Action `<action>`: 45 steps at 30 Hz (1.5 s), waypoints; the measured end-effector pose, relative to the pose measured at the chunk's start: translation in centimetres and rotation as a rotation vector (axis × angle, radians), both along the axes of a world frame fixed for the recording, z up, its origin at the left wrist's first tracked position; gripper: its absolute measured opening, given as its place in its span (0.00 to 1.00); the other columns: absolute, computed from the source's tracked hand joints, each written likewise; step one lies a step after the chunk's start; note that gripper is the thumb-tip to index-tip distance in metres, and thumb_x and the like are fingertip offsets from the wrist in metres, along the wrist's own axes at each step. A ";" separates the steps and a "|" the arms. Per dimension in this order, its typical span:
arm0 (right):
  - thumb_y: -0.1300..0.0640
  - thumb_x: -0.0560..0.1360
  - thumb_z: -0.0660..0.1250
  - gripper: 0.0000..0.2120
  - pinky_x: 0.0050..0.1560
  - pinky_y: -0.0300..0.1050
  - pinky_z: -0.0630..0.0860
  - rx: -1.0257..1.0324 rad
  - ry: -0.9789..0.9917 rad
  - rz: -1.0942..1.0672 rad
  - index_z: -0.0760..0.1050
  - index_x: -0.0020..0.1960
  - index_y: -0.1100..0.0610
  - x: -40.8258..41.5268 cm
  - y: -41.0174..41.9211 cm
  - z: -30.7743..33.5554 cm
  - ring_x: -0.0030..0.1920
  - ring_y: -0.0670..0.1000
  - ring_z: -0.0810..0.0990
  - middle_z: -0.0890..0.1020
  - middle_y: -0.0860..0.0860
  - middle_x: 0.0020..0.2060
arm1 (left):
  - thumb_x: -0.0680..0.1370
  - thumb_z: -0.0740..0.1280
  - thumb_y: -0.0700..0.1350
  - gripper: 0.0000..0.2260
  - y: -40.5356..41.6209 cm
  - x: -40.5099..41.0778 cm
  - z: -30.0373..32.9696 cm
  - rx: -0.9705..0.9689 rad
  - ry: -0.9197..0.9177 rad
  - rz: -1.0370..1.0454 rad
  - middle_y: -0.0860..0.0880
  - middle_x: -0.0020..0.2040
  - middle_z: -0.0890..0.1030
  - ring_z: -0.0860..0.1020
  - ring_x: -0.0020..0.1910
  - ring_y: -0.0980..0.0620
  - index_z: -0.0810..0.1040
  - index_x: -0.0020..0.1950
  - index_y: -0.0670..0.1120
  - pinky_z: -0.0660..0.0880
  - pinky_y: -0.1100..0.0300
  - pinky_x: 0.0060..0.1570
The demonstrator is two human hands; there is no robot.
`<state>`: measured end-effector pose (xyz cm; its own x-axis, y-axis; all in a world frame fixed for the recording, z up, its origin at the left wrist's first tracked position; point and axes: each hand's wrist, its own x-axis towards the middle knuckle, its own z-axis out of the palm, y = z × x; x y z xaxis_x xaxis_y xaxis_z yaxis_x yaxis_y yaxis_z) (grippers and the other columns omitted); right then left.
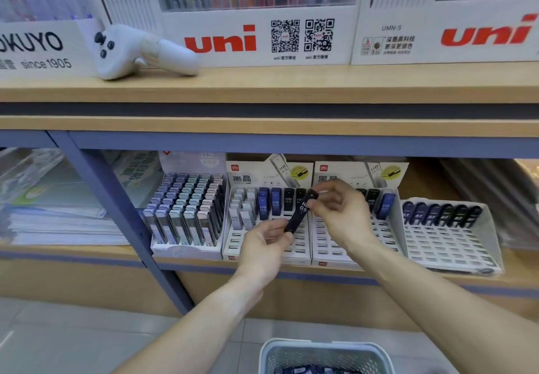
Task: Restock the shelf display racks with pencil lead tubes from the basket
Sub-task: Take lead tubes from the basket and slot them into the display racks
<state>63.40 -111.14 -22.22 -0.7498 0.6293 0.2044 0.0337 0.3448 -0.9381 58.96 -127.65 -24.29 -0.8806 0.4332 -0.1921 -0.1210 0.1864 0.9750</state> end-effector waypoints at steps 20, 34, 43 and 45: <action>0.63 0.77 0.70 0.11 0.50 0.45 0.82 0.483 -0.056 0.056 0.79 0.54 0.49 -3.3 -0.8 -2.3 0.45 0.43 0.82 0.84 0.42 0.44 | 0.82 0.64 0.38 0.17 2.2 -1.0 -0.8 -0.235 0.128 0.019 0.54 0.60 0.80 0.78 0.59 0.54 0.75 0.69 0.49 0.75 0.58 0.65; 0.64 0.78 0.68 0.13 0.51 0.46 0.78 0.632 -0.059 0.040 0.83 0.59 0.52 -4.2 -0.7 -2.0 0.51 0.54 0.82 0.85 0.52 0.53 | 0.82 0.62 0.36 0.20 2.1 -1.3 -1.2 -0.239 0.113 0.010 0.54 0.59 0.79 0.79 0.58 0.53 0.72 0.73 0.49 0.76 0.59 0.61; 0.66 0.77 0.67 0.24 0.52 0.52 0.80 0.722 -0.194 0.086 0.75 0.72 0.53 -3.1 -0.9 -1.9 0.54 0.58 0.80 0.78 0.54 0.57 | 0.81 0.63 0.37 0.22 1.8 -1.8 -1.1 -0.208 0.103 -0.037 0.54 0.57 0.80 0.79 0.57 0.54 0.71 0.75 0.51 0.74 0.63 0.54; 0.64 0.77 0.68 0.24 0.49 0.50 0.79 0.728 -0.194 0.102 0.73 0.72 0.52 -2.2 -0.9 -1.5 0.52 0.56 0.80 0.77 0.52 0.56 | 0.81 0.63 0.38 0.22 1.7 -1.8 -1.0 -0.201 0.116 -0.040 0.54 0.56 0.80 0.80 0.57 0.54 0.71 0.74 0.52 0.75 0.62 0.56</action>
